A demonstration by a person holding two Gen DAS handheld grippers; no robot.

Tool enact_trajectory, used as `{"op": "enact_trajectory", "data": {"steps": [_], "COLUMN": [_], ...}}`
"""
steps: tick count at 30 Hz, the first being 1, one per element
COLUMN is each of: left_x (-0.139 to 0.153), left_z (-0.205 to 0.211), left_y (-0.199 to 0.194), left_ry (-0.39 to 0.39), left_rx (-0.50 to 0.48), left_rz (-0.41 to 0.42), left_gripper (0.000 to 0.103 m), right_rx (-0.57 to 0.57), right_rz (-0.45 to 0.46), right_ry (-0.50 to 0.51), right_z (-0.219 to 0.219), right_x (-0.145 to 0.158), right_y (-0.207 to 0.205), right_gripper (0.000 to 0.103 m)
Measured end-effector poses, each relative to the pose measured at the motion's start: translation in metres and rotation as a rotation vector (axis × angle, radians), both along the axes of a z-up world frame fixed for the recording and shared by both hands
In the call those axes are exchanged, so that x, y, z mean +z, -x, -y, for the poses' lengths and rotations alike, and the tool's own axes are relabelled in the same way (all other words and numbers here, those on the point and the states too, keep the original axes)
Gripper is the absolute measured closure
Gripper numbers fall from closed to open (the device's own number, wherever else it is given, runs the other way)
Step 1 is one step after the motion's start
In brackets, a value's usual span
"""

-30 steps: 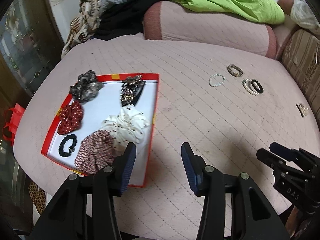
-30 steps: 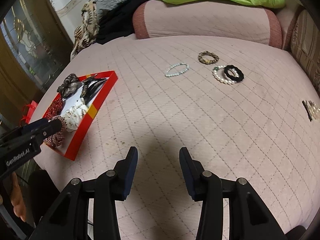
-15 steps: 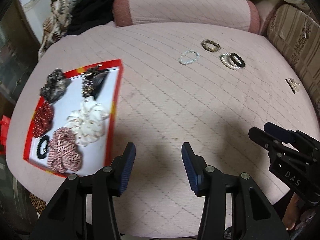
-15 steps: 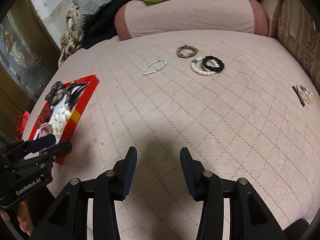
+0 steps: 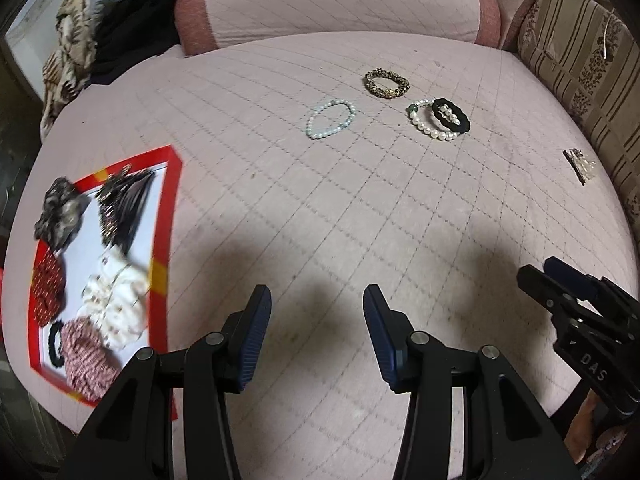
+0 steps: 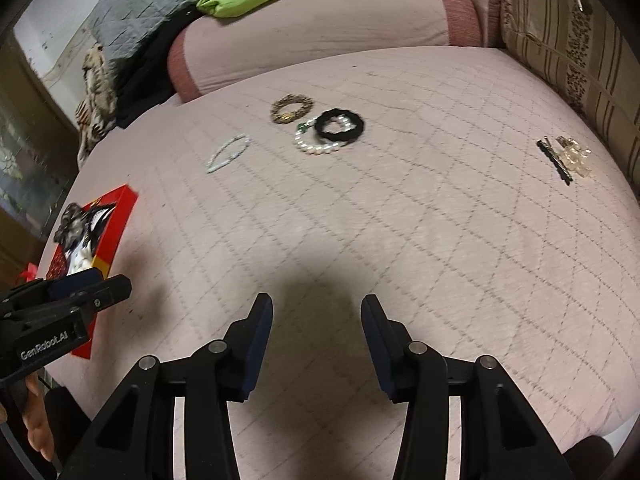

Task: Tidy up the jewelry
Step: 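Move both open grippers over the bracelets lying on the bed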

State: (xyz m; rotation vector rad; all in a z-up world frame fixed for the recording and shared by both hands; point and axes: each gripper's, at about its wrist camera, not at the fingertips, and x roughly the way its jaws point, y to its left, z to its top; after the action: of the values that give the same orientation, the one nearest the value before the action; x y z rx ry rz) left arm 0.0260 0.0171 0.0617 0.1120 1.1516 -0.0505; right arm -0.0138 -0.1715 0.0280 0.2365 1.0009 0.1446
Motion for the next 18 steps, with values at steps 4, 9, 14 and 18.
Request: {"op": "enact_trajectory", "data": {"steps": [4,9,14,18], "left_x": [-0.006,-0.009,-0.005,-0.001], "left_z": [0.007,0.008,0.004,0.002], "left_y": [-0.019,-0.041,-0.067,-0.096], "left_ry": [-0.010,-0.029,-0.024,0.007], "left_rx": [-0.009,-0.002,0.016,0.031], "left_rz": [-0.008,0.004,0.045,0.078], "left_gripper": [0.056,0.056,0.056,0.056], "right_rx": [-0.017,-0.031,-0.032,-0.043], "right_rz": [0.000,0.009,0.042,0.070], "right_ry": [0.010,0.009,0.005,-0.017], "right_z": [0.012,0.021,0.028,0.036], "right_x": [-0.001,-0.001,0.002,0.007], "right_y": [-0.011,-0.028,-0.046,-0.066], "right_gripper": [0.053,0.053,0.053,0.051]}}
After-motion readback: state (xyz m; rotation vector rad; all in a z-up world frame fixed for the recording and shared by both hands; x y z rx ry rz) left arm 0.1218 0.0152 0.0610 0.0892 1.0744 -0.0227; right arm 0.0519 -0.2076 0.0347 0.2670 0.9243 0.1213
